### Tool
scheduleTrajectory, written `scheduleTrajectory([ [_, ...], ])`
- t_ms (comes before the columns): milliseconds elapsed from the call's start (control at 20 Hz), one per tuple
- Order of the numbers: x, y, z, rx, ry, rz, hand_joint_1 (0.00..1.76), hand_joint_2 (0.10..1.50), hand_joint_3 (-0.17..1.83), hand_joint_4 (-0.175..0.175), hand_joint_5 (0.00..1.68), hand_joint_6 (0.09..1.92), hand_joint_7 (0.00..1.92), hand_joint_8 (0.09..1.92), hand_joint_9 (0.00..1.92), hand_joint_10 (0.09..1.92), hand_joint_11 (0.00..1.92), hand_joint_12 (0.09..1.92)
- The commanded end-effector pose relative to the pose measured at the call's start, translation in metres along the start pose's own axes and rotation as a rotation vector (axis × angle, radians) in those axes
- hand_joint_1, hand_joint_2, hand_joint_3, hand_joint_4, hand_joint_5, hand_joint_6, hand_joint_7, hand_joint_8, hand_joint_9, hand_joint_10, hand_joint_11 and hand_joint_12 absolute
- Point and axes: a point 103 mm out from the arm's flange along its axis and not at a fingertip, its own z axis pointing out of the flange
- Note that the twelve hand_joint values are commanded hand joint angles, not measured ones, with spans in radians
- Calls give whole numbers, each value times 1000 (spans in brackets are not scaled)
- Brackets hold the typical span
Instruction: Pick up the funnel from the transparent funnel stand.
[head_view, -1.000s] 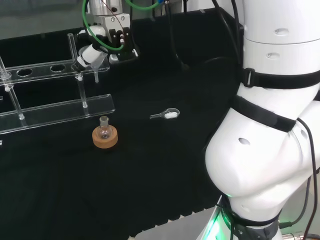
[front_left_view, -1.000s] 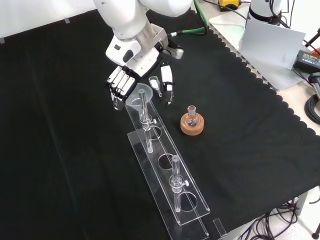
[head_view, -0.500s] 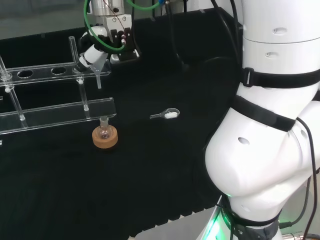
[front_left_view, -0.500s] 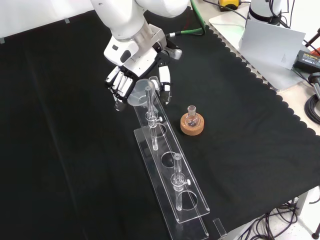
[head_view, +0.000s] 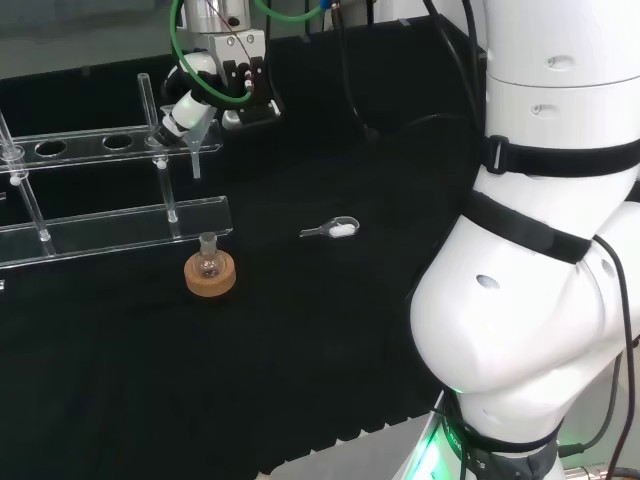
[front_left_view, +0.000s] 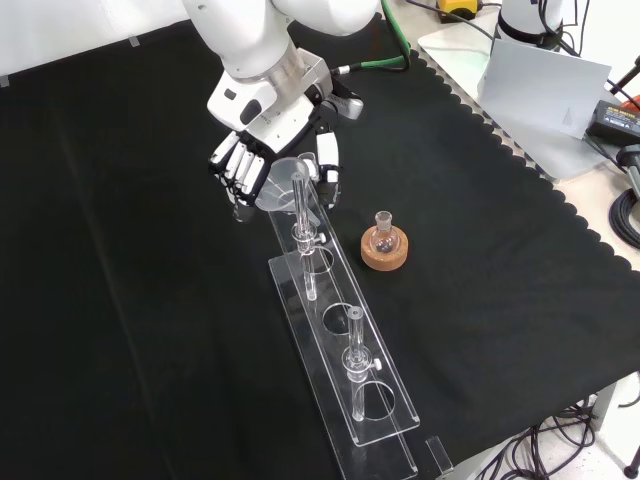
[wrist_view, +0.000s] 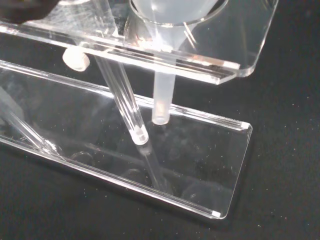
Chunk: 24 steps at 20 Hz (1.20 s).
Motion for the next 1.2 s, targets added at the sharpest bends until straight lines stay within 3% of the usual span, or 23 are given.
scheduleTrajectory([
  [50, -3, -1, -1, -18, 4, 8, 699, 691, -13, -15, 498, 87, 637, 585, 431, 697, 0, 1424],
  [900, -11, -7, -6, -98, -13, 18, 857, 702, -17, -23, 725, 121, 898, 606, 744, 549, 0, 1528],
  [1200, -10, -10, -14, -127, -48, -1, 875, 718, -50, -25, 677, 361, 953, 628, 896, 457, 24, 1572],
])
